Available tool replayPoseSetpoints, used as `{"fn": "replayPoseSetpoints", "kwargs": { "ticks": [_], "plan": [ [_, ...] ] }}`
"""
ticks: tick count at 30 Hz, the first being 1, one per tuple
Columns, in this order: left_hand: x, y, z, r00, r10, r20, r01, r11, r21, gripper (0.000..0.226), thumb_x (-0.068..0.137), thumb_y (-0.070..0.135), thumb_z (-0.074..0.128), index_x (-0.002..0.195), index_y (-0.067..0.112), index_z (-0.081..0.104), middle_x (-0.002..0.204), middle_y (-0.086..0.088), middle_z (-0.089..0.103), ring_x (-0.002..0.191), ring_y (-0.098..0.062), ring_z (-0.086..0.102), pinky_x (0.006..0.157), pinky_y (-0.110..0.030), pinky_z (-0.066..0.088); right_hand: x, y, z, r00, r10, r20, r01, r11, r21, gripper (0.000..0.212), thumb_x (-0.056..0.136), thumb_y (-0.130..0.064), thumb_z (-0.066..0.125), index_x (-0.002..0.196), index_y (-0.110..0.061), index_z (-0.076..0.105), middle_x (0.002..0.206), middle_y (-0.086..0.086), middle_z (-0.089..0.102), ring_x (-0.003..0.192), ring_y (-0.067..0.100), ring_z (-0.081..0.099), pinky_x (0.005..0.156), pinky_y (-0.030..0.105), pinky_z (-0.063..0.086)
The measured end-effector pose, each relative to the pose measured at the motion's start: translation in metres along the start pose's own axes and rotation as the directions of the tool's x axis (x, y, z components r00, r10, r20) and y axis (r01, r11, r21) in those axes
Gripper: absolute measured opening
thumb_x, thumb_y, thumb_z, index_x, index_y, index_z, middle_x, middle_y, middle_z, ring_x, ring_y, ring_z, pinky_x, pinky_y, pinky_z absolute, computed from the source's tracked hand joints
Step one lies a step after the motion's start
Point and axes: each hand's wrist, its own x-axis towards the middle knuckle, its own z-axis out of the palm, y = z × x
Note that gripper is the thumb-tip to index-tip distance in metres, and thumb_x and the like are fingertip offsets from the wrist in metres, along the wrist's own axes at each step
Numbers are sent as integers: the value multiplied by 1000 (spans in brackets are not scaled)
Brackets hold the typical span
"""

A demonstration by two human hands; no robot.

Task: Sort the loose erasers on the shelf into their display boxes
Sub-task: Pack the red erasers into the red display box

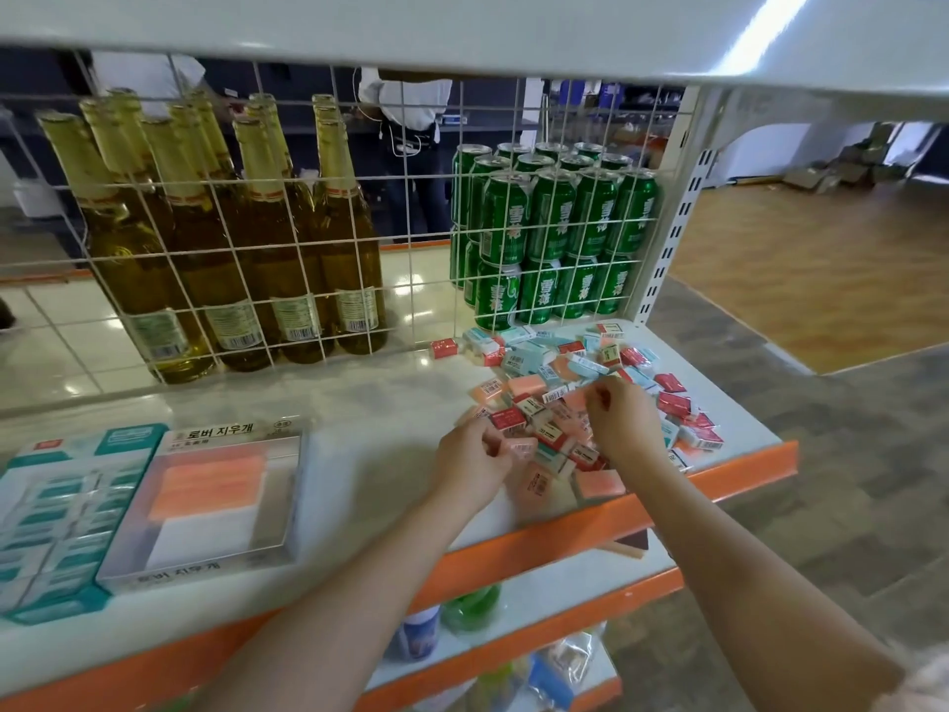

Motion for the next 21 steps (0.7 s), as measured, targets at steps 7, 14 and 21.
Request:
{"fn": "replayPoseSetpoints", "kwargs": {
  "ticks": [7,14,21],
  "plan": [
    [4,-10,-23,1000,5,10,-5,999,-52,19,84,5,61,82,23,57,61,6,54,77,-24,67,60,-24,45,-8,-11,-6,1000,1,21,-6,968,251,24,95,-7,44,113,-8,61,92,8,65,73,24,59,64,36,50],
    [4,-14,-40,1000,4,-8,-4,999,-52,18,78,19,72,70,21,57,75,4,61,72,-13,55,60,-19,41,-20,-24,-2,996,6,89,-26,972,235,12,91,-7,49,92,-11,61,81,4,63,70,25,61,62,32,49],
    [3,-26,-48,998,-44,52,44,999,-14,23,75,21,77,68,21,55,74,7,58,71,-14,52,55,-18,38,-28,-31,-1,979,42,198,-37,999,-30,11,85,-7,53,95,-11,55,82,3,59,71,20,56,66,39,54]
  ]
}}
